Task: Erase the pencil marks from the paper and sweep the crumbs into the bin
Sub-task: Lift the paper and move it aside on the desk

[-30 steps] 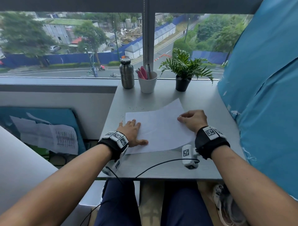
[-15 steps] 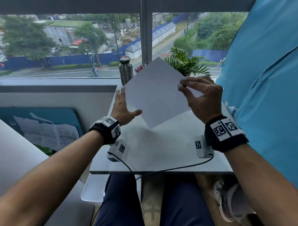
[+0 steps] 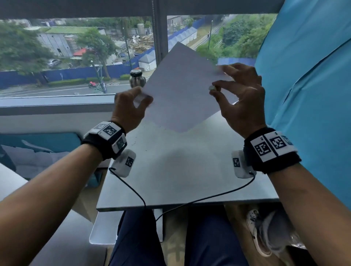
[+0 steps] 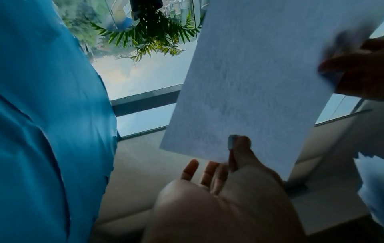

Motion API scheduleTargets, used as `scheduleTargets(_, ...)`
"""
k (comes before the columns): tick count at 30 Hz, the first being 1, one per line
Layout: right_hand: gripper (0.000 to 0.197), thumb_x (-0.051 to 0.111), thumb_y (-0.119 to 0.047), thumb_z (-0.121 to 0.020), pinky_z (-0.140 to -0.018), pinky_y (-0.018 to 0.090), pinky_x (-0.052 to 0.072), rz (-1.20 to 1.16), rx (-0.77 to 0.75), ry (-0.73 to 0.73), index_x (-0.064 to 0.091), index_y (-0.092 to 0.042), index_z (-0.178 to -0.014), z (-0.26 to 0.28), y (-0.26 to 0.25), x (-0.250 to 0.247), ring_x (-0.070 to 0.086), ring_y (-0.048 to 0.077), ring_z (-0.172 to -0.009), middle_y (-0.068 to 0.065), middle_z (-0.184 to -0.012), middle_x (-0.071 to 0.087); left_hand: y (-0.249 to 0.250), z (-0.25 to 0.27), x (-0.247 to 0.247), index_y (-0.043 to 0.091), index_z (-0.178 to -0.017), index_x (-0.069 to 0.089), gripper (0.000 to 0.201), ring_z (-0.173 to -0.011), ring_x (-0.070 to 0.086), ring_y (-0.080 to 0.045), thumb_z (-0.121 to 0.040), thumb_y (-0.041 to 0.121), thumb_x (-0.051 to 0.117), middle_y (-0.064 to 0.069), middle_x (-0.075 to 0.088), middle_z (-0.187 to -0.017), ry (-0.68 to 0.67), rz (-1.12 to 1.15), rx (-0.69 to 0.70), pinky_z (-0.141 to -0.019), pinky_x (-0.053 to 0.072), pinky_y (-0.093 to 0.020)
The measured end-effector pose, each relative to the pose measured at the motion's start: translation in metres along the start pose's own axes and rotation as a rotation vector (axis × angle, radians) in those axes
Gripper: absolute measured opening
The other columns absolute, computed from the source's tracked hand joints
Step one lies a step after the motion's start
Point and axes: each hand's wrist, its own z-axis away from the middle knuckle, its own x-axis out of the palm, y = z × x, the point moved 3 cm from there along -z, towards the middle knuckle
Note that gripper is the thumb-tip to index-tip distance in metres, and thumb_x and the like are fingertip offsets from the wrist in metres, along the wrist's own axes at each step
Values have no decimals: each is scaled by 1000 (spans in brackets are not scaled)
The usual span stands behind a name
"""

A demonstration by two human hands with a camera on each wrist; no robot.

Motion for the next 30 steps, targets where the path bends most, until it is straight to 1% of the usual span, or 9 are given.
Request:
scheduleTargets(3,12,68,-25,-87,-106,44,35,74,125,16,76,-16,-87,2,14,-2,43,30,-131,5,-140,53,0,-4,11,16,-73,67,13,-55,61,-26,-85,20,65,-9,67,-65,-60,67,-129,-55,53,-32)
scheduleTargets(7,9,68,-22,-85,-107,39,38,41,197,-5,74,-15,-88,8,22,1,48,29,-128,10,-136,55,9,-5,36,16,-64,56,24,-55,43,-17,-86,21,66,-2,52,-58,-116,0,-251,-50,33,-23)
scheduleTargets(10,9,70,-20,-82,-96,39,49,-45,350,-229,72,-13,-88,19,38,10,62,22,-109,8,-115,68,12,1,68,8,-71,64,23,-62,49,-18,-85,26,66,-7,58,-66,-170,22,-373,-55,36,-25)
scheduleTargets(13,5,69,-22,-84,-84,38,55,-27,532,-483,66,-18,-85,38,53,16,67,20,-95,4,-96,70,13,11,110,5,-75,68,32,-64,59,-19,-74,36,60,-12,68,-71,-203,156,-474,-62,52,-34)
scheduleTargets(16,4,63,-22,-89,-78,25,42,78,628,-736,61,-19,-88,62,62,17,62,22,-98,4,-97,66,23,25,154,1,-78,70,32,-72,66,-29,-77,31,58,-23,70,-82,-319,163,-514,-63,51,-37)
scheduleTargets(19,8,57,-22,-92,-78,24,35,129,750,-888,59,-15,-96,91,74,19,56,24,-97,8,-104,63,38,47,195,0,-82,68,25,-82,68,-33,-83,23,57,-22,70,-88,-503,163,-567,-68,54,-37)
scheduleTargets(24,12,57,-22,-91,-85,28,42,230,890,-1124,60,-14,-100,138,98,24,56,28,-106,13,-116,60,58,69,232,4,-84,57,33,-101,58,-37,-100,29,44,-24,63,-107,-813,48,-436,-78,42,-34)
scheduleTargets(27,13,58,-19,-88,-86,30,44,282,888,-1129,62,-15,-100,149,106,20,57,29,-103,13,-114,57,47,74,230,4,-120,53,45,-124,47,-36,-104,41,33,-20,51,-134,-1015,-92,-248,-99,35,-37)
scheduleTargets(30,20,63,-15,-84,-76,26,43,289,857,-1146,62,-16,-104,149,109,18,56,25,-90,7,-103,54,21,95,215,13,-154,18,64,-150,4,-24,-102,50,29,-6,6,-163,-1283,-301,-41,-119,7,-45)
